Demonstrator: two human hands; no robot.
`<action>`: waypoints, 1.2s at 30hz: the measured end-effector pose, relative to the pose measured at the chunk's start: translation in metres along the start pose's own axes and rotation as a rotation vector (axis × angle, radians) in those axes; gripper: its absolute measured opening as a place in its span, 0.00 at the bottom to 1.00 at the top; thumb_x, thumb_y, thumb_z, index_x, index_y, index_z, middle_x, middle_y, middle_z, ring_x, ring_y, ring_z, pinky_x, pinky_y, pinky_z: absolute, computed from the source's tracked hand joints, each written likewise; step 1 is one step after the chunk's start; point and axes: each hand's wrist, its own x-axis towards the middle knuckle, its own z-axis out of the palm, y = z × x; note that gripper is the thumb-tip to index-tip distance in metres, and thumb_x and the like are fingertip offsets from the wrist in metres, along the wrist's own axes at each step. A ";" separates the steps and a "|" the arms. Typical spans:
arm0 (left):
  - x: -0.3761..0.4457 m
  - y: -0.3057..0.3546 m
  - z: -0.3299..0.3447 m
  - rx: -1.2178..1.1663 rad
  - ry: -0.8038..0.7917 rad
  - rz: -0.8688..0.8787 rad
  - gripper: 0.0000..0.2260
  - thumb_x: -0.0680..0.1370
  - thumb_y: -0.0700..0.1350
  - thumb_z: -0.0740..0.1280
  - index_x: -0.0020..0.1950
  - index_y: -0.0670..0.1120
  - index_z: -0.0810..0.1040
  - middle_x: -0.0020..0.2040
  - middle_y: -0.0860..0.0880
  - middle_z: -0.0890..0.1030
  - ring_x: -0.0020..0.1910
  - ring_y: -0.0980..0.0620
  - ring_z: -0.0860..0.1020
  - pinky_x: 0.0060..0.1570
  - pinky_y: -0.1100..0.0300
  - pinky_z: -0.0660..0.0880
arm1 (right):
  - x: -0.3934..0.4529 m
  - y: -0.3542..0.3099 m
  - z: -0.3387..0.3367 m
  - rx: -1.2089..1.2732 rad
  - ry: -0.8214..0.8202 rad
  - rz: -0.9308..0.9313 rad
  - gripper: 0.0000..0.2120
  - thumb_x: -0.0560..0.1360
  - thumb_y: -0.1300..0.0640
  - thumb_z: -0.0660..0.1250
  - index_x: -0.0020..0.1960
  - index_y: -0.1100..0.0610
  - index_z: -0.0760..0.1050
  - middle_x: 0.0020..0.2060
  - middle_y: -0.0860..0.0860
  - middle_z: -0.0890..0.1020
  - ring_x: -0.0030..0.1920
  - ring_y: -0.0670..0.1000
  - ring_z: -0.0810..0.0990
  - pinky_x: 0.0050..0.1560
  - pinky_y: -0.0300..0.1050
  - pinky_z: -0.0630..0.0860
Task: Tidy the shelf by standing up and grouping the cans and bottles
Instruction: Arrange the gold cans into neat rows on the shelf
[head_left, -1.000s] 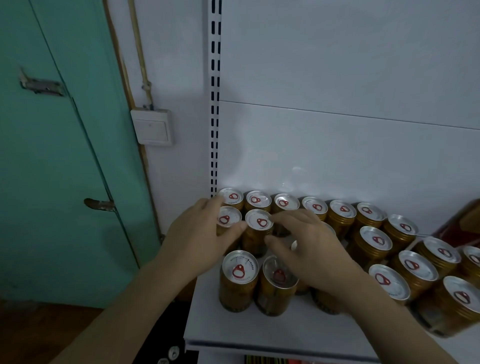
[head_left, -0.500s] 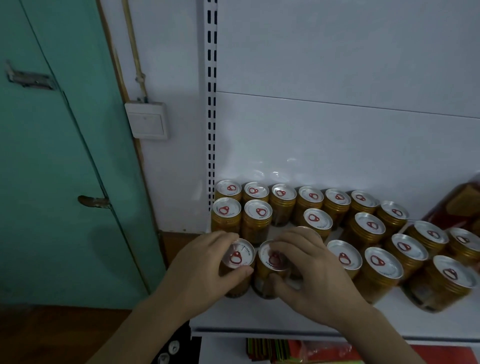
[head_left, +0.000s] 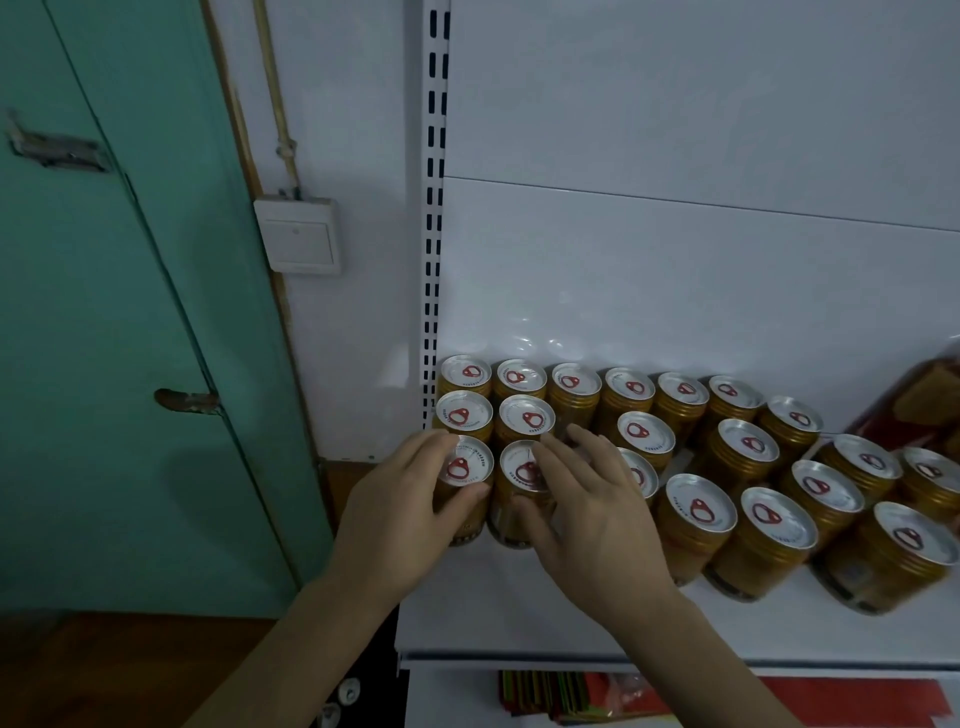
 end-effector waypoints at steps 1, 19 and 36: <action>0.001 0.000 0.001 0.006 -0.001 0.000 0.21 0.78 0.57 0.73 0.68 0.50 0.78 0.65 0.56 0.80 0.58 0.60 0.78 0.50 0.78 0.67 | 0.001 0.000 0.000 -0.011 -0.006 0.009 0.28 0.81 0.43 0.66 0.73 0.60 0.78 0.71 0.55 0.82 0.78 0.60 0.72 0.74 0.66 0.72; 0.005 0.075 0.054 0.271 0.080 0.337 0.29 0.83 0.62 0.61 0.79 0.46 0.71 0.80 0.46 0.70 0.82 0.45 0.63 0.80 0.45 0.64 | -0.047 0.065 -0.051 -0.106 0.071 0.148 0.27 0.82 0.43 0.66 0.72 0.61 0.78 0.71 0.58 0.79 0.76 0.63 0.72 0.75 0.64 0.70; -0.066 0.090 0.083 0.373 0.201 0.233 0.18 0.85 0.49 0.62 0.70 0.43 0.81 0.72 0.44 0.78 0.73 0.39 0.74 0.69 0.41 0.74 | -0.089 0.070 -0.055 0.064 0.035 -0.075 0.24 0.77 0.44 0.69 0.68 0.57 0.81 0.67 0.58 0.81 0.73 0.63 0.74 0.71 0.66 0.74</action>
